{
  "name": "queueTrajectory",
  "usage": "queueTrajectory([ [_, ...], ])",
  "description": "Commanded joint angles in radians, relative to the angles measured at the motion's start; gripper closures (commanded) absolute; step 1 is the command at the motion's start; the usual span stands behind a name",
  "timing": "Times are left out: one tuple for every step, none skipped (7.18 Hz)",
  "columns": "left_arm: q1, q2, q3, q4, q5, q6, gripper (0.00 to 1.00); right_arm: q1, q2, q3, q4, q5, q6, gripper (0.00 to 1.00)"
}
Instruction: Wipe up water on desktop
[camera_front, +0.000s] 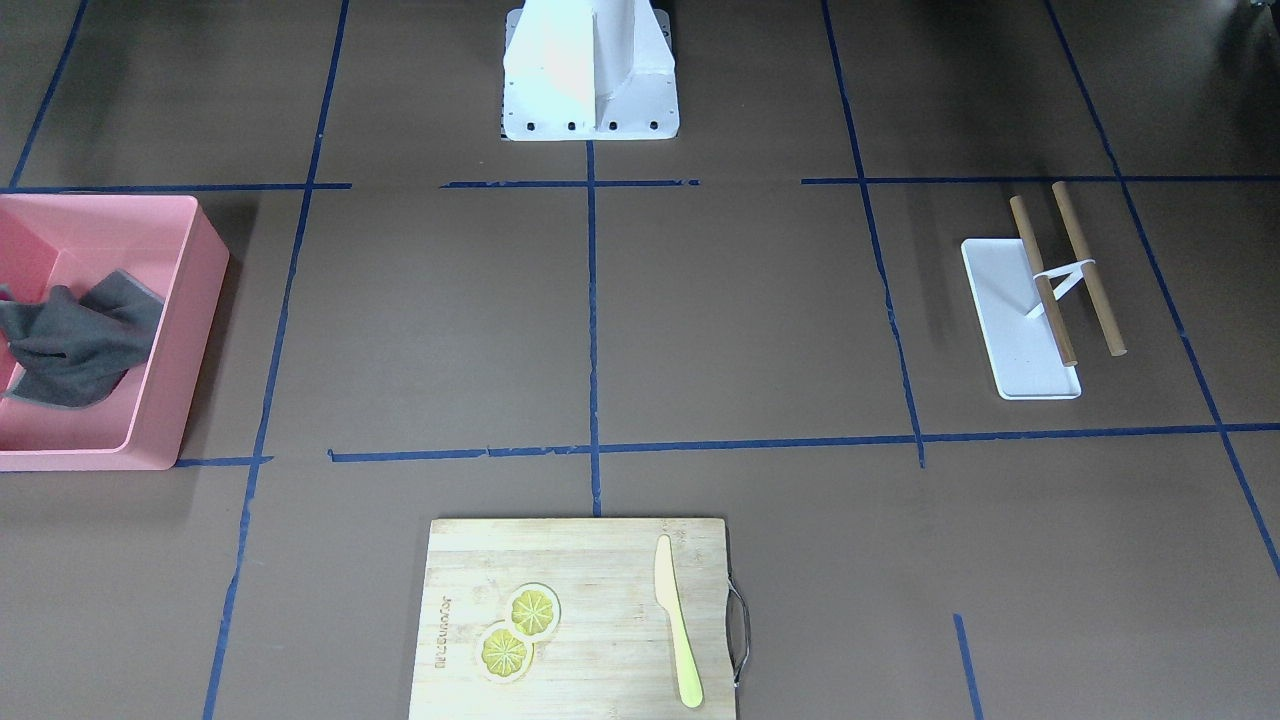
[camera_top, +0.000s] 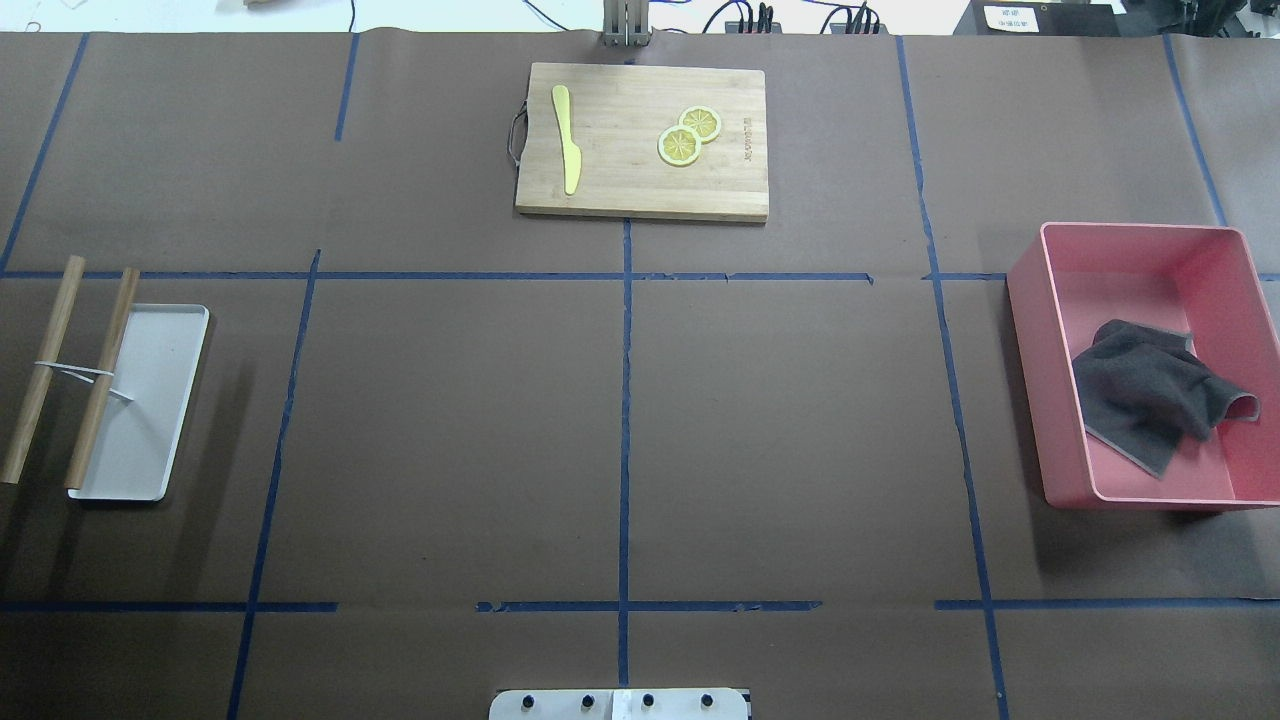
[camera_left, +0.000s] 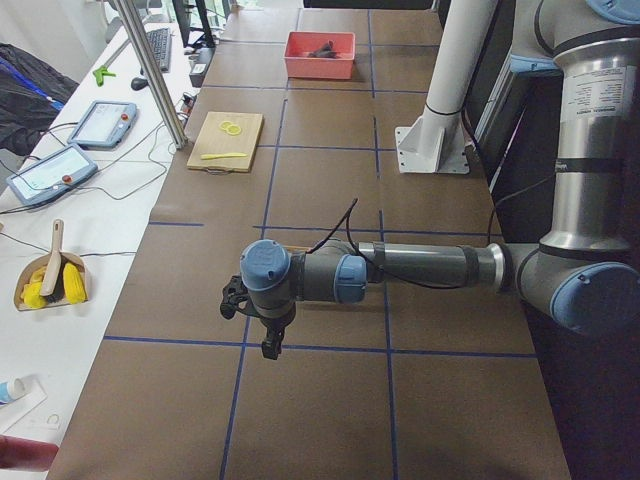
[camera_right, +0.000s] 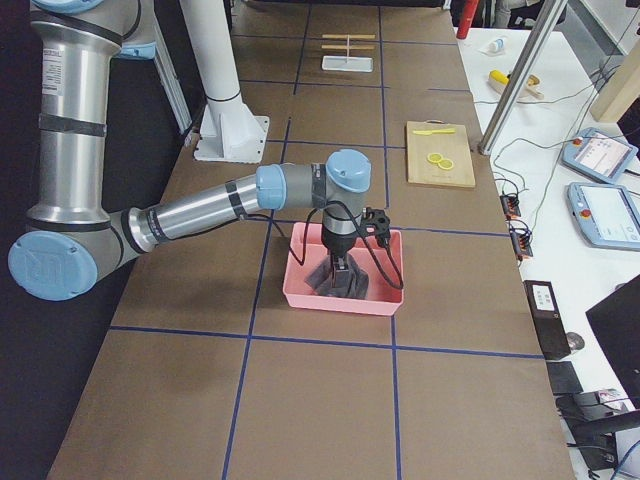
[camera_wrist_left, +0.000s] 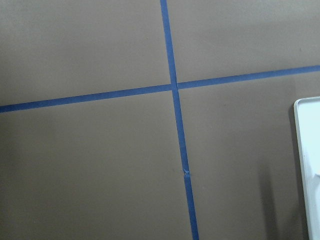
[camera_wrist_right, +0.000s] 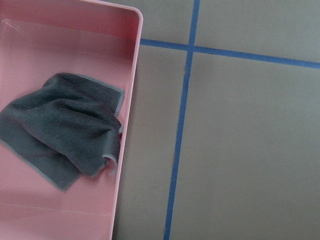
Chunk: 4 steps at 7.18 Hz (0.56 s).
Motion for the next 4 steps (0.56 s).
queueTrajectory([
  [0.005,0.017,-0.004,-0.003,0.025,0.067,0.00,0.015,-0.020,-0.048,0.042,0.001,0.016,0.00],
  [0.005,0.028,-0.003,-0.015,0.024,0.067,0.00,0.015,-0.023,-0.073,0.089,0.000,0.048,0.00],
  [0.003,0.030,-0.006,-0.015,0.021,0.061,0.00,0.015,-0.021,-0.110,0.124,0.000,0.056,0.00],
  [0.002,0.033,0.014,-0.015,0.025,0.062,0.00,0.015,-0.023,-0.142,0.172,-0.002,0.056,0.00],
])
